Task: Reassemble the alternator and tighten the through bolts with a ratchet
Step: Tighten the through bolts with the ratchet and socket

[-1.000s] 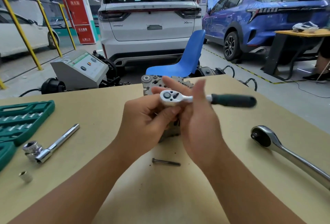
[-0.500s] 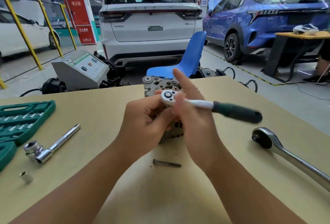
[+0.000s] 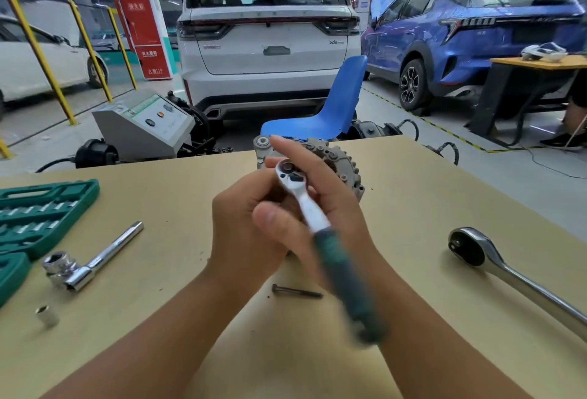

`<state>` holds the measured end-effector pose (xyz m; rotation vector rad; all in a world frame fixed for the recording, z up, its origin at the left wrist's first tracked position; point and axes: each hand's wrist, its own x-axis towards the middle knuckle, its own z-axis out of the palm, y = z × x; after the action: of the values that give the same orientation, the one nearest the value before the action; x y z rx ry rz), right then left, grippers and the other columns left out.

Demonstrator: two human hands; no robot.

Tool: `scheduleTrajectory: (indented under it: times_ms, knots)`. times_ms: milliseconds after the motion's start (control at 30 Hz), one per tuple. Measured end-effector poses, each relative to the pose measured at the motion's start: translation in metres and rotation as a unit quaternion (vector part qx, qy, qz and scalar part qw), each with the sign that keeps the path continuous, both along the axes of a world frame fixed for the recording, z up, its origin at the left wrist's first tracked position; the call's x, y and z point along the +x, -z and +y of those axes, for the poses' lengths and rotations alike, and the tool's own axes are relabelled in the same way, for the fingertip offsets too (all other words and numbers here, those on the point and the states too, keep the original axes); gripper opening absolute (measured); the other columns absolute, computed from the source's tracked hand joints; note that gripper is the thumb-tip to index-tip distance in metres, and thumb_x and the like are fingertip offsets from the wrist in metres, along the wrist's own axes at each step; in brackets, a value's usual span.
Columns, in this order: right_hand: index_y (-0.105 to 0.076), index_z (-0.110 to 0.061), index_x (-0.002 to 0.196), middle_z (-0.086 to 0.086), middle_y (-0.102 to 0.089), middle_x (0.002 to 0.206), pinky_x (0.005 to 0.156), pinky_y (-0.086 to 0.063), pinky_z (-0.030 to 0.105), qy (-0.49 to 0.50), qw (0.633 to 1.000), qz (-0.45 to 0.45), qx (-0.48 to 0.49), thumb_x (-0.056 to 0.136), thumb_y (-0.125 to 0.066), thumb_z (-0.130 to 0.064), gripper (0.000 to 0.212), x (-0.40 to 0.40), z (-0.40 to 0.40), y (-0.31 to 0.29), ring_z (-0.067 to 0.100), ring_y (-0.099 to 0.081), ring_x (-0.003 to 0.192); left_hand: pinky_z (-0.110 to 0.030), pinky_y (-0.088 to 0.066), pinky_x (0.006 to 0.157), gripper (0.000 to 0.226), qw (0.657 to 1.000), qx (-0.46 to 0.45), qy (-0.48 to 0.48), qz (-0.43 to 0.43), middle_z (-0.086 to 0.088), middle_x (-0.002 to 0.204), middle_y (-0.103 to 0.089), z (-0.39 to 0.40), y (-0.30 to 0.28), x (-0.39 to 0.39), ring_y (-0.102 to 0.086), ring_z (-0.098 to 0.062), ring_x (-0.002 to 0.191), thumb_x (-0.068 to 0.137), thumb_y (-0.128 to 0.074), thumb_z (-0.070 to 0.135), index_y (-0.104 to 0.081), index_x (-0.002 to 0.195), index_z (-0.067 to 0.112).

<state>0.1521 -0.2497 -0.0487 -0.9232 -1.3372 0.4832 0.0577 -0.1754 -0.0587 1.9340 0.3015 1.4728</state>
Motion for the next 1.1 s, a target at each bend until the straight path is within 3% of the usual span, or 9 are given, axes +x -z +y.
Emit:
scheduleTrajectory:
  times_ms: [200, 400, 467, 567, 633, 800, 933, 1000, 1100]
  knots:
    - [-0.068, -0.04, 0.129, 0.0, -0.074, 0.122, 0.094, -0.058, 0.045, -0.047, 0.975, 0.209, -0.055, 0.088, -0.056, -0.073, 0.054, 0.008, 0.005, -0.002, 0.023, -0.071, 0.113, -0.035, -0.059, 0.068, 0.007, 0.999, 0.041, -0.002, 0.034, 0.007, 0.089, -0.075, 0.006, -0.003, 0.002, -0.072, -0.017, 0.08, 0.09, -0.075, 0.016, -0.076, 0.097, 0.014]
    - [-0.053, -0.044, 0.144, 0.005, -0.071, 0.109, 0.088, -0.061, 0.048, 0.012, 1.0, 0.003, 0.002, 0.081, -0.079, -0.035, 0.069, 0.004, 0.0, 0.002, 0.03, -0.069, 0.098, -0.029, -0.051, 0.061, 0.011, 0.998, 0.03, 0.021, 0.052, 0.008, 0.076, -0.068, 0.006, -0.004, -0.003, -0.064, -0.015, 0.069, 0.09, -0.069, 0.021, -0.07, 0.084, 0.011]
    - [-0.055, -0.047, 0.142, 0.017, -0.067, 0.109, 0.089, -0.056, 0.057, 0.011, 1.0, 0.004, 0.025, 0.086, -0.074, -0.039, 0.06, -0.001, 0.004, 0.003, 0.044, -0.064, 0.1, -0.02, -0.046, 0.062, 0.014, 0.997, 0.054, 0.019, 0.05, 0.015, 0.074, -0.064, 0.005, -0.006, -0.003, -0.06, -0.008, 0.066, 0.092, -0.067, 0.021, -0.065, 0.079, 0.018]
    - [-0.066, -0.056, 0.125, 0.0, -0.074, 0.118, 0.092, -0.06, 0.046, -0.021, 0.991, 0.128, -0.041, 0.091, -0.057, -0.064, 0.036, 0.008, 0.008, -0.001, 0.023, -0.071, 0.109, -0.023, -0.051, 0.065, 0.01, 0.995, 0.072, 0.014, 0.061, 0.012, 0.084, -0.07, 0.008, -0.007, 0.0, -0.068, -0.01, 0.073, 0.095, -0.069, 0.01, -0.071, 0.092, 0.019]
    - [-0.064, -0.046, 0.133, 0.002, -0.073, 0.124, 0.091, -0.059, 0.036, -0.067, 0.979, 0.183, -0.058, 0.083, -0.056, -0.079, 0.06, 0.016, 0.003, 0.0, 0.019, -0.068, 0.118, -0.027, -0.056, 0.069, 0.009, 0.995, 0.078, 0.017, 0.067, 0.005, 0.093, -0.074, 0.008, -0.007, 0.001, -0.071, -0.015, 0.081, 0.094, -0.069, 0.011, -0.074, 0.102, 0.014]
    - [-0.046, -0.04, 0.149, -0.002, -0.07, 0.117, 0.092, -0.059, 0.033, 0.038, 0.998, -0.053, 0.023, 0.08, -0.082, -0.038, 0.079, 0.007, 0.0, 0.006, 0.021, -0.07, 0.105, -0.038, -0.052, 0.06, 0.023, 0.997, 0.015, 0.058, 0.051, 0.0, 0.074, -0.064, 0.006, -0.001, -0.002, -0.061, -0.024, 0.068, 0.094, -0.065, 0.025, -0.068, 0.083, 0.006]
    - [-0.062, -0.042, 0.137, 0.01, -0.072, 0.114, 0.091, -0.059, 0.045, 0.018, 0.997, 0.069, 0.008, 0.092, -0.057, -0.065, 0.05, 0.003, 0.003, 0.004, 0.033, -0.07, 0.103, -0.028, -0.047, 0.059, 0.014, 0.997, 0.05, 0.032, 0.049, 0.008, 0.074, -0.064, 0.008, -0.004, 0.0, -0.06, -0.015, 0.064, 0.095, -0.069, 0.015, -0.068, 0.081, 0.012]
    - [-0.069, -0.035, 0.13, 0.004, -0.074, 0.122, 0.088, -0.06, 0.041, -0.052, 0.977, 0.202, -0.048, 0.085, -0.048, -0.081, 0.068, 0.012, 0.001, 0.002, 0.024, -0.07, 0.114, -0.024, -0.049, 0.061, 0.006, 0.995, 0.071, 0.023, 0.067, 0.009, 0.081, -0.069, 0.008, -0.007, 0.001, -0.063, -0.012, 0.068, 0.094, -0.069, 0.012, -0.072, 0.093, 0.016]
    - [-0.062, -0.037, 0.138, 0.001, -0.073, 0.122, 0.091, -0.06, 0.035, -0.025, 0.991, 0.127, -0.033, 0.09, -0.064, -0.058, 0.052, 0.015, -0.002, 0.0, 0.021, -0.069, 0.116, -0.028, -0.05, 0.06, 0.007, 0.996, 0.062, 0.029, 0.063, 0.008, 0.079, -0.069, 0.008, -0.004, 0.001, -0.063, -0.015, 0.067, 0.093, -0.068, 0.009, -0.073, 0.089, 0.01]
